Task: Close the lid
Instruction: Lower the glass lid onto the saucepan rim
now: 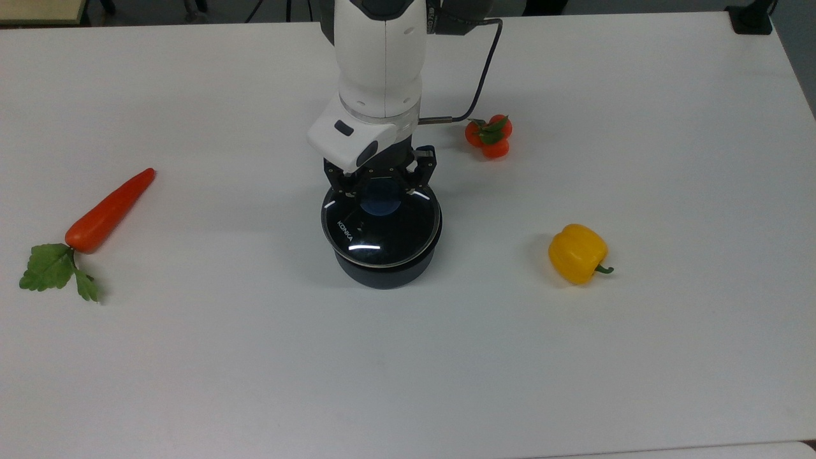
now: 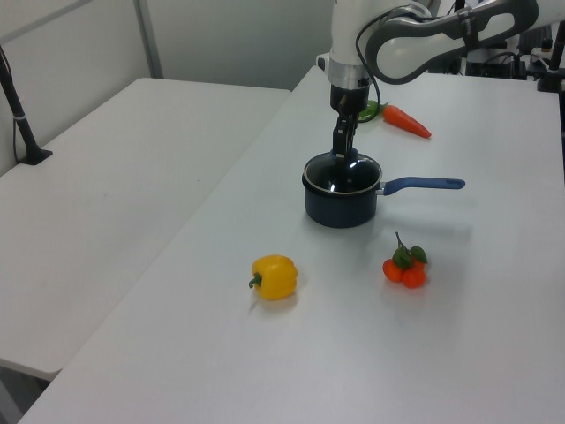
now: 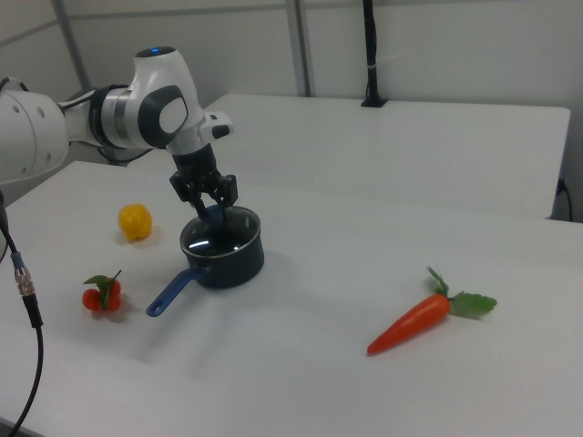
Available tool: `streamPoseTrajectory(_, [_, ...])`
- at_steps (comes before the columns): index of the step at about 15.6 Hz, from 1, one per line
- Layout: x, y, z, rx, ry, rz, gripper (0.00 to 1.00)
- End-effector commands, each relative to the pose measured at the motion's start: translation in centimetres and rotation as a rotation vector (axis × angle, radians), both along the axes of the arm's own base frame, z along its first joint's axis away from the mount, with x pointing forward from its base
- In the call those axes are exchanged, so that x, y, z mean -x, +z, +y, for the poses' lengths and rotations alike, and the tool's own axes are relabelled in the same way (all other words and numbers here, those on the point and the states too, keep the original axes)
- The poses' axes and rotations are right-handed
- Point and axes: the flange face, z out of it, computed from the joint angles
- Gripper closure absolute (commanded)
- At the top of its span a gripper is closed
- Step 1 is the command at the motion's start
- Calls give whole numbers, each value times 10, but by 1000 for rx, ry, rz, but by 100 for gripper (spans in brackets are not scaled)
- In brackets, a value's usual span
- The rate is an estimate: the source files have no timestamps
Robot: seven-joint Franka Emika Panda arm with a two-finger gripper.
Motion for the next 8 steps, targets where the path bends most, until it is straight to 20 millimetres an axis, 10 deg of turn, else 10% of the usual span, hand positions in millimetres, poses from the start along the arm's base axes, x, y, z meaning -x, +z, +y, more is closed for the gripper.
streamPoseTrajectory(1, [-4, 6, 5, -9, -12, -26, 66])
streamPoseTrajectory(8, [-2, 3, 14, -9, -2, -22, 64])
